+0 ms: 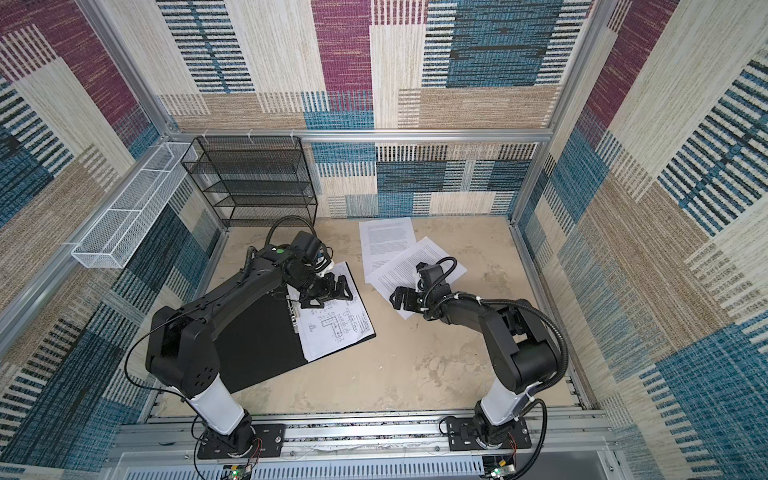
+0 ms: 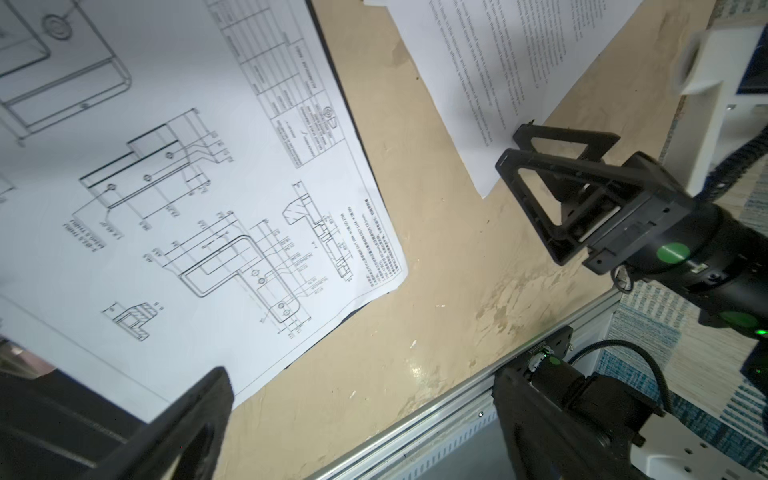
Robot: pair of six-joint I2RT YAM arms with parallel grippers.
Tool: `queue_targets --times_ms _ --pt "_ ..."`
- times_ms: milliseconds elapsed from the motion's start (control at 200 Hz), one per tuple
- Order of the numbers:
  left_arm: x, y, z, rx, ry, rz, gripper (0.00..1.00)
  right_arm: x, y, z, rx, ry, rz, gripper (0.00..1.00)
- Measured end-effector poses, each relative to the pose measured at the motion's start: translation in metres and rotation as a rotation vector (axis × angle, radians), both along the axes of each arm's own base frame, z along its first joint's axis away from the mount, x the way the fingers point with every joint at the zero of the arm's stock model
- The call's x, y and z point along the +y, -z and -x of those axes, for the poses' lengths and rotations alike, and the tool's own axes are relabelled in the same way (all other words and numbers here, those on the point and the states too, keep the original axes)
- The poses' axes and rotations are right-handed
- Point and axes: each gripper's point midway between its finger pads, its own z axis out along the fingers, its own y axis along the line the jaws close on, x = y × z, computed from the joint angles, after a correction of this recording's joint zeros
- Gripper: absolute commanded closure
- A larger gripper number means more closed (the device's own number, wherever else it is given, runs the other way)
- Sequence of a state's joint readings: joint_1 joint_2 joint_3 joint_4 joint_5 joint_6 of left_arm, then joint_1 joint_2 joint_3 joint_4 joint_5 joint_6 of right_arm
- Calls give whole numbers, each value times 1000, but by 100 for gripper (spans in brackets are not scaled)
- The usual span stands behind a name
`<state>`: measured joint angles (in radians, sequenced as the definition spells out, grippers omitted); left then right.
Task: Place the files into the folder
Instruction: 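Release the drawing and move both grippers to the loose text pages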
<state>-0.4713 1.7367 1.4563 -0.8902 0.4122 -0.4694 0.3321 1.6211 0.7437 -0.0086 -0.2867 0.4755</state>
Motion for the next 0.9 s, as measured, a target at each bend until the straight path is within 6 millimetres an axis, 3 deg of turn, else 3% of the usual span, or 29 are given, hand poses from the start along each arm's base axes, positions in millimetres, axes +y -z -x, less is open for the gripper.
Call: queue_targets --times_ms 165,245,316,411,476,586,776,897 --pt "-37 5 1 -7 81 18 1 -52 -5 33 71 168 -23 0" --pt "-57 10 1 -10 119 22 1 -61 -9 49 110 210 -33 0" --pt "-80 14 4 -8 165 37 2 -66 -25 52 92 233 -46 0" --pt "-113 20 8 -14 230 62 2 -81 -61 41 2 295 -54 0" --pt "-134 25 12 -13 269 82 2 -96 -72 27 -25 350 -50 0" --pt "-163 30 11 -27 310 104 2 -121 -62 4 13 418 -3 0" --pt "-208 48 -6 -61 348 128 2 -133 -54 -14 37 446 9 0" --pt "-223 65 -20 -66 348 131 2 -142 -54 -16 40 471 5 0"
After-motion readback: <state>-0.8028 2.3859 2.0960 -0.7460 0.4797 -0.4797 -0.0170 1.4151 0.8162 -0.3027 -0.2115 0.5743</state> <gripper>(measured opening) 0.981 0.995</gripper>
